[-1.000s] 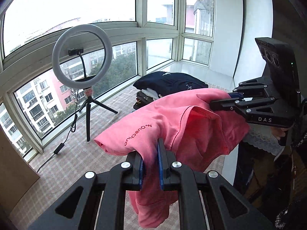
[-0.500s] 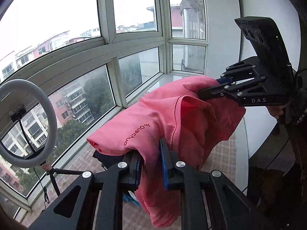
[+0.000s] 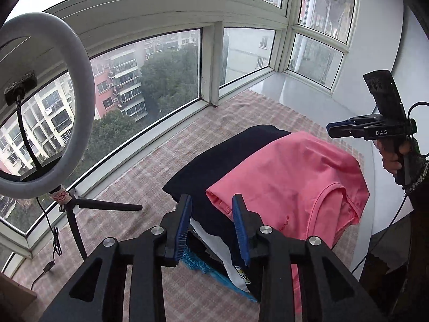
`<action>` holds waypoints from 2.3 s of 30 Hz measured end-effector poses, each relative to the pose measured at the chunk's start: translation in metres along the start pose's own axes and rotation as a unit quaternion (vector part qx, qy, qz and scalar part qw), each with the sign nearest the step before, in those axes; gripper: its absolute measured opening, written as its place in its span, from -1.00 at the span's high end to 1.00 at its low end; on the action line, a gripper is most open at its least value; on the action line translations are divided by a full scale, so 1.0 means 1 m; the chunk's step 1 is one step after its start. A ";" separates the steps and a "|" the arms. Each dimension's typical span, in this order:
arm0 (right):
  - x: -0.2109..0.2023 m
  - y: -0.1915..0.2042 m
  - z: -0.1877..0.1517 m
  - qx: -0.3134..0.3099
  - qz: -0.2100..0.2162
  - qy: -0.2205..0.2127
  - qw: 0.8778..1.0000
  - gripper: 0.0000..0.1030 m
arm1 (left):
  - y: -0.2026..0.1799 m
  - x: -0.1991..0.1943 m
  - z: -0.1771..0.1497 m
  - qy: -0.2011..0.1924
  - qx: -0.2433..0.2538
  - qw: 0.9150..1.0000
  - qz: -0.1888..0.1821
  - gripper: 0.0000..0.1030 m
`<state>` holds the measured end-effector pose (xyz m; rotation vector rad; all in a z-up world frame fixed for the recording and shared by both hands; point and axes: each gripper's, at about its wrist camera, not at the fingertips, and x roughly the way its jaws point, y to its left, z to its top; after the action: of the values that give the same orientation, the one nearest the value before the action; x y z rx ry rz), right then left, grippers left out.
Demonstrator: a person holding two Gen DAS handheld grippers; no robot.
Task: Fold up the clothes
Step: 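Carry the folded shirt with the left tool onto the dark clothes stack, then open the left tool and release the shirt on the stack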
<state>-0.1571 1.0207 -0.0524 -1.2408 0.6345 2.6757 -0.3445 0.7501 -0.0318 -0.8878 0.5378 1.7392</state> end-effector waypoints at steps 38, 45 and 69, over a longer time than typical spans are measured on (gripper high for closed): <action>0.075 0.009 0.062 -0.050 -0.101 0.051 0.992 0.75 | 0.049 0.022 0.002 0.005 -0.025 0.999 0.031 0.62; -0.015 0.031 0.029 -0.062 -0.096 -0.064 0.991 0.43 | 0.004 -0.002 0.008 -0.044 0.022 0.999 -0.003 0.39; 0.007 0.077 -0.098 -0.027 -0.184 0.026 0.982 0.20 | -0.082 -0.012 -0.109 0.026 0.145 0.989 0.005 0.32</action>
<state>-0.1151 0.9095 -0.0892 -1.2997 0.3008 2.3741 -0.2328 0.6914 -0.0850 -0.7257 0.8086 1.5986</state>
